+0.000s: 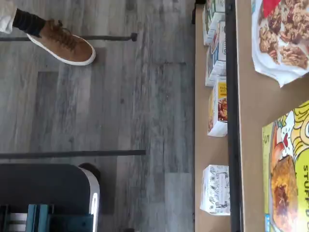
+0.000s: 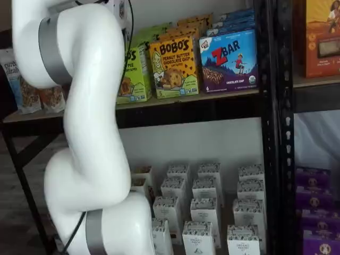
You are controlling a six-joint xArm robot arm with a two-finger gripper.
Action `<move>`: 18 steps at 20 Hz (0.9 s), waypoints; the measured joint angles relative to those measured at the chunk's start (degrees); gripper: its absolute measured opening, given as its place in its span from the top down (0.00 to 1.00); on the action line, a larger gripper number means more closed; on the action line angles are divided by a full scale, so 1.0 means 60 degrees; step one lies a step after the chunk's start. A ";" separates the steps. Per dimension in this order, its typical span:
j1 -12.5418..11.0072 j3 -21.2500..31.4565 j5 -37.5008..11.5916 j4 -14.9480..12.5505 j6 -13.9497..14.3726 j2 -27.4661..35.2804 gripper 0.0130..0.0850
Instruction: Pick the green box on the top shelf, the fourth from the left
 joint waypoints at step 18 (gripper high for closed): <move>-0.0015 0.1701 -0.3104 0.0593 -0.0069 -0.1087 0.00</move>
